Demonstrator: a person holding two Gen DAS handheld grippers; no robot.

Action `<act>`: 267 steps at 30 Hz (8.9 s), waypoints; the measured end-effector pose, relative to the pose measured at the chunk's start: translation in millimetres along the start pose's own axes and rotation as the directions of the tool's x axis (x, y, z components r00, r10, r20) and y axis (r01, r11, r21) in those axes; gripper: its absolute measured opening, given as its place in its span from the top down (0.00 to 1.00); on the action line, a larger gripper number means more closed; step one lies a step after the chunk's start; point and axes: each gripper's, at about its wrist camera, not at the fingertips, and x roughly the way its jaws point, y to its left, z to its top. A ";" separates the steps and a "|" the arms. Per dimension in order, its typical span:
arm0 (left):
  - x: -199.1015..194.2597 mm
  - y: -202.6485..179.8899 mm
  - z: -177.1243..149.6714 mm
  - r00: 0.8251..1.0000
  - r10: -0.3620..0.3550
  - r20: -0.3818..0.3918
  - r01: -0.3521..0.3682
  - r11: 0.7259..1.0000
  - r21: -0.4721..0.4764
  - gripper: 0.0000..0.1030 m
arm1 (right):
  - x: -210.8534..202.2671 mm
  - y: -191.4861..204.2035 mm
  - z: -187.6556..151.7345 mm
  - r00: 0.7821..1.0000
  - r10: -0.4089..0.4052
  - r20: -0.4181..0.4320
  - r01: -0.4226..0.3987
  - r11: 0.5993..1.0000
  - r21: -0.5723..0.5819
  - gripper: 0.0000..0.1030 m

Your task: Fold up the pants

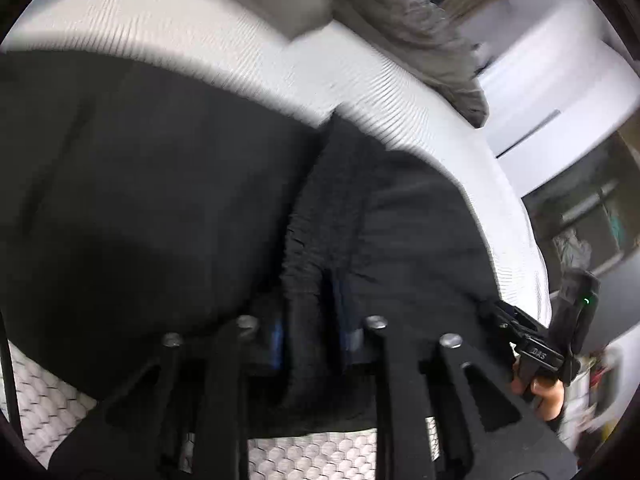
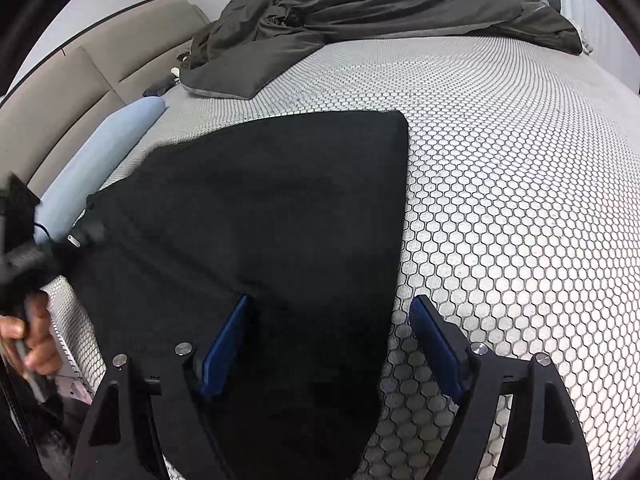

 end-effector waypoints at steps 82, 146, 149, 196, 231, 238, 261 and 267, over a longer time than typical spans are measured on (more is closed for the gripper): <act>59.7 -220.2 -101.9 0.988 -0.132 -0.077 0.153 0.888 0.433 0.47 | -20.9 -54.6 -15.2 0.905 0.426 0.014 -0.415 0.874 0.253 0.62; 85.7 -256.4 -170.5 0.989 0.091 -0.117 0.018 0.709 0.705 0.41 | 150.7 -44.1 168.5 0.972 0.214 -0.094 -0.193 0.961 0.199 0.81; 83.7 -254.7 -169.6 0.990 0.071 -0.124 0.036 0.714 0.700 0.40 | 167.3 -47.4 195.6 0.982 0.169 -0.086 -0.152 0.972 0.181 0.81; 48.1 -124.5 -71.5 0.982 0.172 0.082 -0.188 0.800 0.569 0.49 | 57.0 35.3 24.2 0.994 -0.083 0.074 0.095 0.979 -0.180 0.68; 116.7 -147.2 2.8 0.975 0.215 0.057 -0.206 0.776 0.596 0.52 | 85.2 85.3 68.6 0.997 -0.080 -0.012 0.075 0.968 -0.241 0.64; 95.0 -130.6 9.0 0.987 0.160 0.009 -0.138 0.821 0.553 0.61 | 62.2 23.0 72.7 0.977 -0.213 -0.005 0.212 0.972 -0.099 0.63; 82.1 -114.6 64.1 0.998 0.062 0.029 -0.068 0.931 0.359 0.75 | 60.4 55.1 87.9 0.960 -0.276 0.057 0.280 0.956 -0.090 0.62; 118.4 -121.1 65.8 0.984 0.174 0.045 -0.177 0.900 0.397 0.75 | 69.4 97.8 98.9 0.993 -0.074 0.090 0.088 0.983 -0.161 0.61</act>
